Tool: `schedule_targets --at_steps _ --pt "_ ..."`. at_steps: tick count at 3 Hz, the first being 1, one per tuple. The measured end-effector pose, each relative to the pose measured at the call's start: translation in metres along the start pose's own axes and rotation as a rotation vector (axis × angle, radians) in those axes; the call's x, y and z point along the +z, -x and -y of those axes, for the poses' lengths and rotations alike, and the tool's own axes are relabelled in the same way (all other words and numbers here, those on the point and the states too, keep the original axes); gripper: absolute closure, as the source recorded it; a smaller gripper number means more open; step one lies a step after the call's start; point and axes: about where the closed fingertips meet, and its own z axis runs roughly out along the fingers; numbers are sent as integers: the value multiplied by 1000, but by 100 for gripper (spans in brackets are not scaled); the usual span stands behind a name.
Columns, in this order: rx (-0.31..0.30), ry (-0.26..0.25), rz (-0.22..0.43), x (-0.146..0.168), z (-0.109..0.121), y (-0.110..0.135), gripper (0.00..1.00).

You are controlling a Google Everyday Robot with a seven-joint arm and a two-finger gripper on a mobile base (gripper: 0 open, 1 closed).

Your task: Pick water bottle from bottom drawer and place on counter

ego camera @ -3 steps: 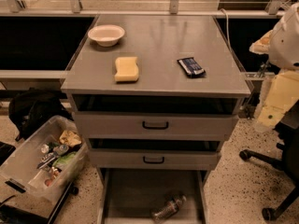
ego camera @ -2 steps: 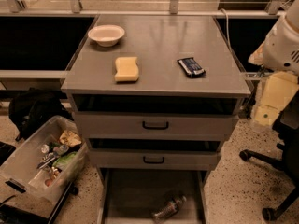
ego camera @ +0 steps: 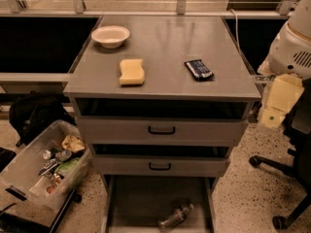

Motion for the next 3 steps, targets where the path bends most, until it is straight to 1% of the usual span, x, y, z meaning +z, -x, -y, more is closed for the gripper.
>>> schedule_targets --at_steps 1,2,3 --pt "-12 35 72 29 -3 -13 0" --pt "-27 89 145 62 -11 -30 0" --pt "-80 91 283 86 -44 -36 0"
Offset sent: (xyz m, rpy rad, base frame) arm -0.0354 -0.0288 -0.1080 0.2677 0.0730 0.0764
